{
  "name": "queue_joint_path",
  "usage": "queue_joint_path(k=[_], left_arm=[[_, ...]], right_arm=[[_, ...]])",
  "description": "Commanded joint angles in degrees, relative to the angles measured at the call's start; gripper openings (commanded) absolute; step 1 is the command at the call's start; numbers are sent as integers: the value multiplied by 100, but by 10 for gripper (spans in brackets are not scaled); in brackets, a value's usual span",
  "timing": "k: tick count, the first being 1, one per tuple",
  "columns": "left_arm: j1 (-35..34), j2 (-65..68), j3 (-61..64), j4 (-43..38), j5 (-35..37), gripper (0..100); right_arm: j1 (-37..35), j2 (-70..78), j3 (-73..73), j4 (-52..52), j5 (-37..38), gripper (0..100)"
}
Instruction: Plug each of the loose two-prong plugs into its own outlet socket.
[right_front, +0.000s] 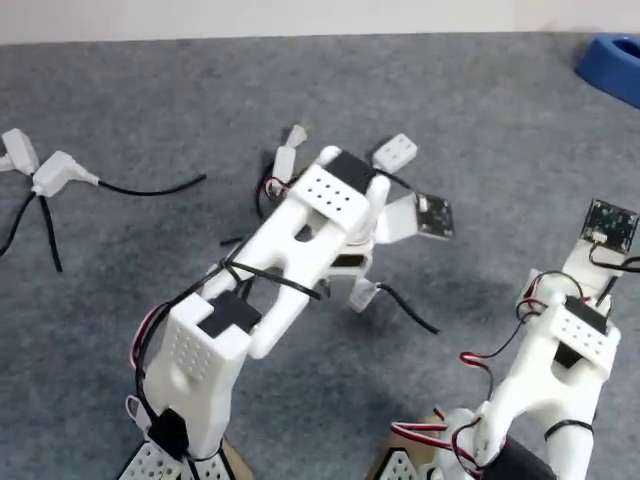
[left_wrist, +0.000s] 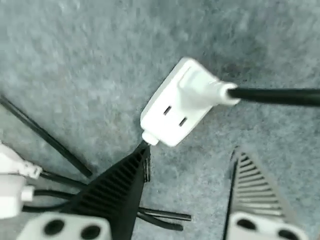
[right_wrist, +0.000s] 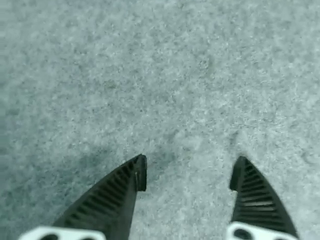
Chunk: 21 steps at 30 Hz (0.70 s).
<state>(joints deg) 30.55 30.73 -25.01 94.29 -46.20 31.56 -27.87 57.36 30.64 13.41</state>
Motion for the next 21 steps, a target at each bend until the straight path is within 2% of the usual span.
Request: queue_joint_path(k=[1,8,14,21], left_arm=[[84,-22,-180,-53,-229,274],[84,690,-523,-220,-246,274],[66,1279,-1622,-35,-281,277],[198,1938,-1886,141,-396,274]], right_arm=[[-40,-198,163,-462,44,233],[31,-198,418,-620,79,233],[840,-251,409,-620,35,233],[927,-224,418,-620,79,233]])
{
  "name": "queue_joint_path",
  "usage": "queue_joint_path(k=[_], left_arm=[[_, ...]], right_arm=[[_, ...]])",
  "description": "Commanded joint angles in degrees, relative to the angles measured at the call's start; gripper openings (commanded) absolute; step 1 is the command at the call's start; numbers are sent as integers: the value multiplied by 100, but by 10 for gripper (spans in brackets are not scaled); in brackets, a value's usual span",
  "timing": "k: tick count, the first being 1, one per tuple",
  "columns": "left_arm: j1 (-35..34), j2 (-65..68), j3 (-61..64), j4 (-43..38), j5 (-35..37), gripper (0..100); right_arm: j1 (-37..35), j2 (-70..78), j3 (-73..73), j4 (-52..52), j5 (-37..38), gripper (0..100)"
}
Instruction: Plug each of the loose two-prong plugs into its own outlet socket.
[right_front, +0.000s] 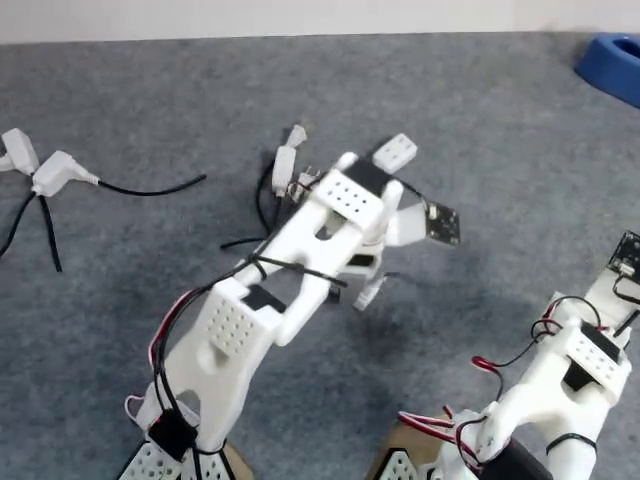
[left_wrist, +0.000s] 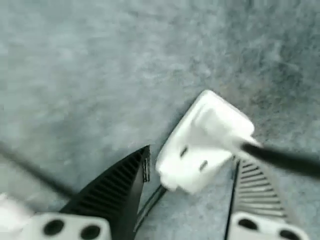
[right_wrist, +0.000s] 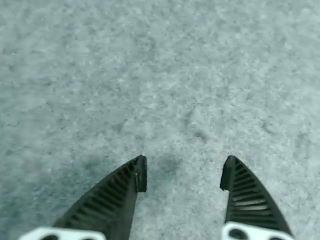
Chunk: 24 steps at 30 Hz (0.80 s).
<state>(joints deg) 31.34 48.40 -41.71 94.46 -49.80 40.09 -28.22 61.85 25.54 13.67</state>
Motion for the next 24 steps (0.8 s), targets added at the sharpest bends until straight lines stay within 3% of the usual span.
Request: queue_joint_path(k=[1,6,11,17,24], left_arm=[[119,251,-215,123,-35,274],[84,356,-224,149,-35,243],[66,303,-347,176,-9,2],[-541,303,-1376,589,132,5],[-2105,66,-2923,598,281,5]], right_arm=[[75,-189,-31,-110,53,233],[75,-198,-31,-110,62,233],[66,-180,-22,-84,264,233],[-75,-163,-13,-75,299,233],[-488,-163,-13,330,545,233]])
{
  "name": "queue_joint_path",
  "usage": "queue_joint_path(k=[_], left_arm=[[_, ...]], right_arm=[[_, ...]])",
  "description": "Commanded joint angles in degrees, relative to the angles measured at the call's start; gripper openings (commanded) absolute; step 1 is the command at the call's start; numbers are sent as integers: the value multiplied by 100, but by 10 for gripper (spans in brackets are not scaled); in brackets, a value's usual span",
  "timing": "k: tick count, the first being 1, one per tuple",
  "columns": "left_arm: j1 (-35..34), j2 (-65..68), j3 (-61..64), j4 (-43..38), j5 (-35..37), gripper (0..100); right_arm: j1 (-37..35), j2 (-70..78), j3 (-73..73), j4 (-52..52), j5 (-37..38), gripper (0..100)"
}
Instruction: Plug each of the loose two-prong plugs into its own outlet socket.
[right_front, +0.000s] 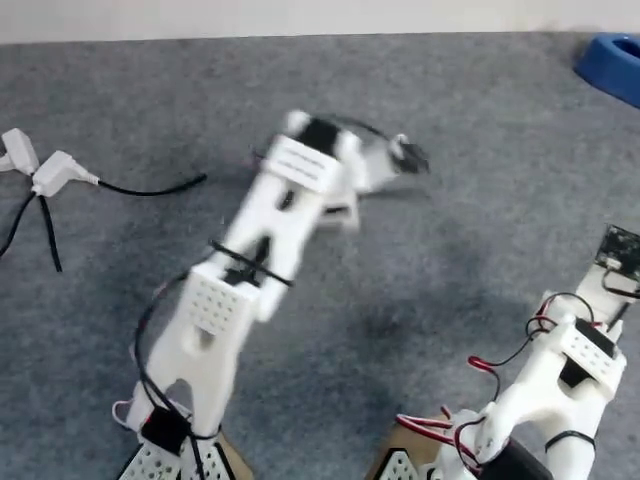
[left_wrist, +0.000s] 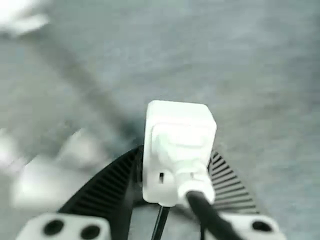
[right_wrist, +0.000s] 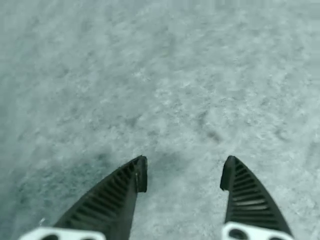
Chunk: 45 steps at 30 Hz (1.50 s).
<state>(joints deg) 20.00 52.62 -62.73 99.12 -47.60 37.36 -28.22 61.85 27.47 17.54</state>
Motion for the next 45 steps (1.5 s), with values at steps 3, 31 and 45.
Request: queue_joint_path(k=[3,31,45], left_arm=[[-1763,-787,-1218,97,-88,5],[-5710,-22,-1727,-440,-510,277],[-3187,-31,-2141,246,958,242]], right_arm=[[-356,-154,-13,171,158,233],[-2229,-171,391,954,176,233],[-2105,-163,356,954,149,233]])
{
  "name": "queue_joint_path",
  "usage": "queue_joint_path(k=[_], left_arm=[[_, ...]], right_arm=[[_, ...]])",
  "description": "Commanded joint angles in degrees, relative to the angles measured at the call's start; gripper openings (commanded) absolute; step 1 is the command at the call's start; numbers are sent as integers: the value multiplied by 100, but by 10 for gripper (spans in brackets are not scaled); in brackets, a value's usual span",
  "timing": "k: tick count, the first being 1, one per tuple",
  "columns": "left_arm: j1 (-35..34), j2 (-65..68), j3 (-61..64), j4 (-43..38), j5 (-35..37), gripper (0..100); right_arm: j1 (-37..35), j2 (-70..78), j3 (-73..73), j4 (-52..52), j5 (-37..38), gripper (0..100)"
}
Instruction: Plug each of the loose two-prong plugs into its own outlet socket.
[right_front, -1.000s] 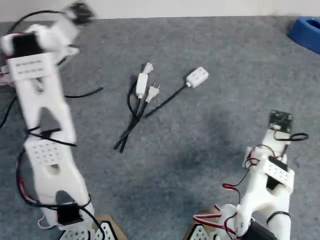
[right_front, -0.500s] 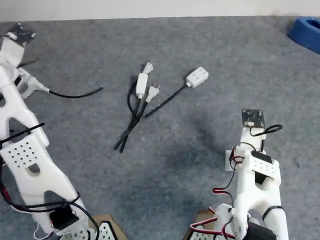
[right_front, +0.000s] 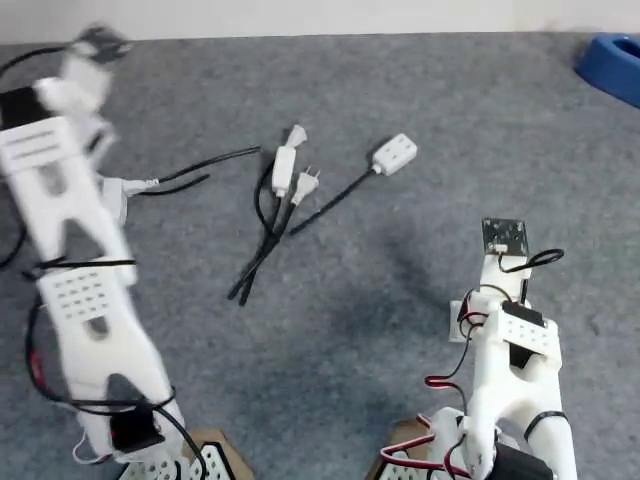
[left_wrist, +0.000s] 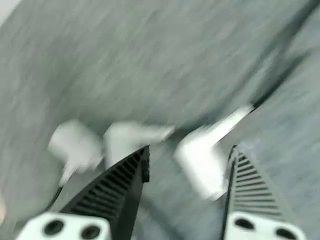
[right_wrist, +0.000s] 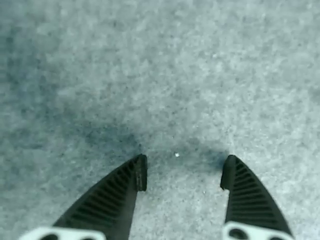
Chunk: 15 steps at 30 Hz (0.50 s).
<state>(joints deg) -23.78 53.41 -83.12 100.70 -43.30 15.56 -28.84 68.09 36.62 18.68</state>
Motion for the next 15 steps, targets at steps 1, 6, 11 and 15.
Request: queue_joint_path(k=[1,6,11,15], left_arm=[[1525,-110,57,88,598,242],[3011,-101,971,79,554,242],[4136,-110,1051,-308,18,245],[4391,-57,769,-1837,273,246]], right_arm=[[180,-101,-268,40,35,233],[523,-92,-488,13,70,233],[690,-92,-549,13,35,233],[963,-154,-277,-171,26,233]])
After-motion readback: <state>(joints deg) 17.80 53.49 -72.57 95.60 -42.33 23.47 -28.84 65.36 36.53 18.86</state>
